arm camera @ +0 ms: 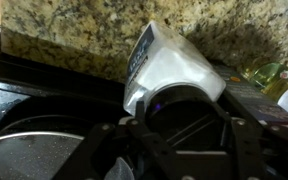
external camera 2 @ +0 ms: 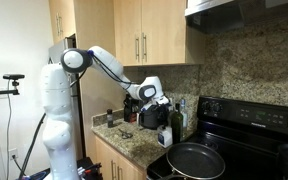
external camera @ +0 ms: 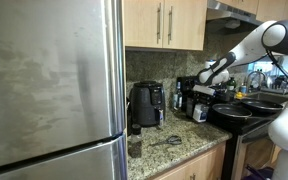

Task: Move the salt bottle next to the stove

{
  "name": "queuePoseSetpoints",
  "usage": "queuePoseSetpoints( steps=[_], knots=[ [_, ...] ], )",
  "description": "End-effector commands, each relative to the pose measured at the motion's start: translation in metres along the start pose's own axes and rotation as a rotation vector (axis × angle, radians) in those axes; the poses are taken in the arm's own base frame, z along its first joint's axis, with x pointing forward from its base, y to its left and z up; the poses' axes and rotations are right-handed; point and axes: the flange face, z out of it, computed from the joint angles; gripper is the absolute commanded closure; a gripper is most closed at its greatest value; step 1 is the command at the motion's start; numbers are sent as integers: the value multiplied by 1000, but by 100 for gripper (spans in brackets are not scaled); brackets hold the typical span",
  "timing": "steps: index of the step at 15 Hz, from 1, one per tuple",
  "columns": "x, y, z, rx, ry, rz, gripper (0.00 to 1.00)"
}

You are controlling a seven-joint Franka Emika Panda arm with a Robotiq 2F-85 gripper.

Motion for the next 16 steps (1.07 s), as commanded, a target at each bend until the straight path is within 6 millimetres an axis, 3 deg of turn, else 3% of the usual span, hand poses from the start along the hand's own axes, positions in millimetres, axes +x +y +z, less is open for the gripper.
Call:
queuePoseSetpoints(
  steps=[1, 5, 8, 9, 12, 16],
  knots=[
    [10, -18, 15, 6, 53, 43, 63],
    [0, -10, 39, -81, 90, 38, 63],
    [0, -5, 46, -106, 112, 56, 63],
    [-1, -5, 46, -103, 107, 65, 13],
    [-9, -13, 16, -28, 108, 37, 0],
    [-22, -14, -53, 39, 198, -24, 0]
  ],
)
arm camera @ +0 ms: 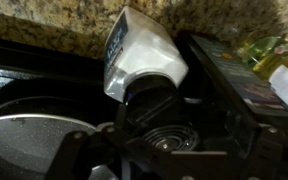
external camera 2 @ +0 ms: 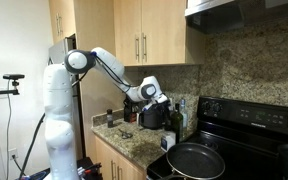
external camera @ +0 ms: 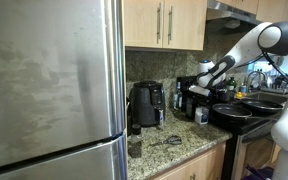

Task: Move the salt bottle next to the stove

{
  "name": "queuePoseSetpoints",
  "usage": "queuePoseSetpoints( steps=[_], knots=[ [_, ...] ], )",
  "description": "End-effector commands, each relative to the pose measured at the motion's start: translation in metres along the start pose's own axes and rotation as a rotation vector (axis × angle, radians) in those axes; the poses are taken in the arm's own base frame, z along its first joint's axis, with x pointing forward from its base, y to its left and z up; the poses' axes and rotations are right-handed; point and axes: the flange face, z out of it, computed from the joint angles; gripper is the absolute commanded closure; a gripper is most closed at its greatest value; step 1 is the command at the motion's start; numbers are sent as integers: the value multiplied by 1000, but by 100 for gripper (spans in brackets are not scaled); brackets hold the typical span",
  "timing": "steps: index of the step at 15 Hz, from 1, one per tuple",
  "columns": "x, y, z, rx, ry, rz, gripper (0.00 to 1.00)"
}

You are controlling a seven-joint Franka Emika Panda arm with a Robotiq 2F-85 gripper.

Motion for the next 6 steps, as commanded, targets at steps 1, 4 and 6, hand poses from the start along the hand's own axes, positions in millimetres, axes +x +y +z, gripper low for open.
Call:
queuePoseSetpoints(
  steps=[1, 4, 6],
  knots=[
    [-7, 15, -68, 58, 72, -63, 0],
    [-23, 37, -128, 93, 83, -166, 0],
    [-11, 17, -120, 101, 91, -140, 0]
  ],
)
